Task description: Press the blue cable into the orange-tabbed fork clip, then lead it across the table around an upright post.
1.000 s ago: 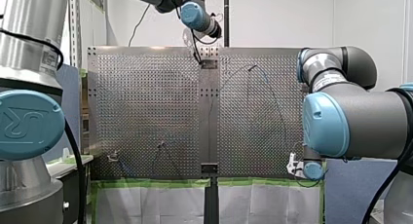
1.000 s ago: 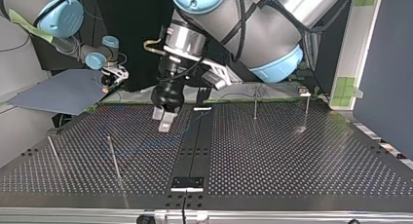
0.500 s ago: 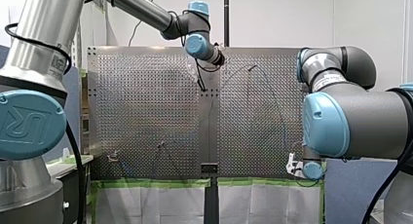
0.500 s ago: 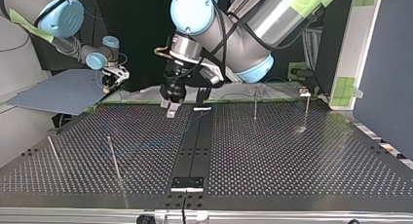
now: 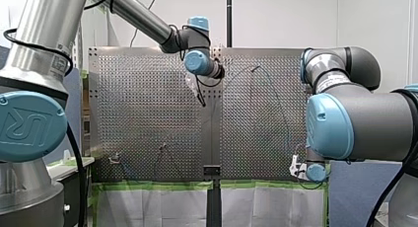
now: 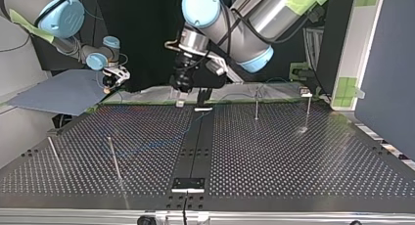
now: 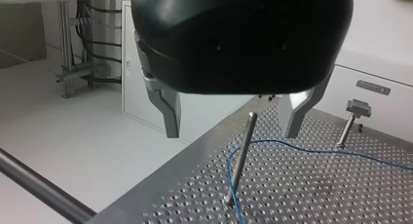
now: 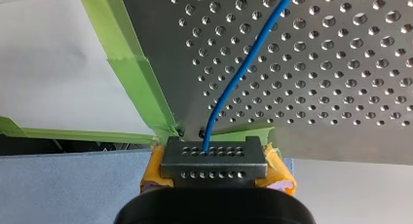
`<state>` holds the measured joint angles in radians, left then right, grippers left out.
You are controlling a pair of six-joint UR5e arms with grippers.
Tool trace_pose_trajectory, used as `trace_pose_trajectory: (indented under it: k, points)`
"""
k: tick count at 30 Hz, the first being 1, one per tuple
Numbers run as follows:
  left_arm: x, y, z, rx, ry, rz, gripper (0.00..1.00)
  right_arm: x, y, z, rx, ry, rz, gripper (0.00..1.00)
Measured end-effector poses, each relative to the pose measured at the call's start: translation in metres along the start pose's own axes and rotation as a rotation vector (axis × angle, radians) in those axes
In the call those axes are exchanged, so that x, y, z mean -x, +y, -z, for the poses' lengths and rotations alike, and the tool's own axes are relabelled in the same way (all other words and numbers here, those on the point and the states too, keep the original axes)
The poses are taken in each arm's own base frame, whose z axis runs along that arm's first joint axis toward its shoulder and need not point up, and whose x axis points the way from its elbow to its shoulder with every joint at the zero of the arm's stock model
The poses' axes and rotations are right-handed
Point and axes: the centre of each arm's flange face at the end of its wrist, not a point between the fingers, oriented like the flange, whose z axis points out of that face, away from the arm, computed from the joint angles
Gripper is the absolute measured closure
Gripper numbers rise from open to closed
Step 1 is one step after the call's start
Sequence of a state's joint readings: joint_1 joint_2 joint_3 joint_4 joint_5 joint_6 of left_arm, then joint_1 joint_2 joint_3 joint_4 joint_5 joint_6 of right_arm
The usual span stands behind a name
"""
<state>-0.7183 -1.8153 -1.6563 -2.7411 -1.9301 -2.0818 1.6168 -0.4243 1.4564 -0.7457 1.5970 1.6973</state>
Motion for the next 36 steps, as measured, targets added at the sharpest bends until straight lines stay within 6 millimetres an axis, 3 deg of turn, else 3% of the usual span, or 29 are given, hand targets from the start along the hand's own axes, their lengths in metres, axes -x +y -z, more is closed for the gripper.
trace_pose_trajectory:
  k: [21, 36]
  points:
    - [-0.048, 0.06, 0.03, 0.056, -0.031, -0.032, 0.0, -0.003, -0.006, -0.002, -0.022, 0.003, 0.007, 1.0]
    - [-0.064, 0.127, 0.046, 0.125, -0.058, -0.078, 0.0, -0.005, -0.013, -0.003, -0.038, 0.002, 0.009, 1.0]
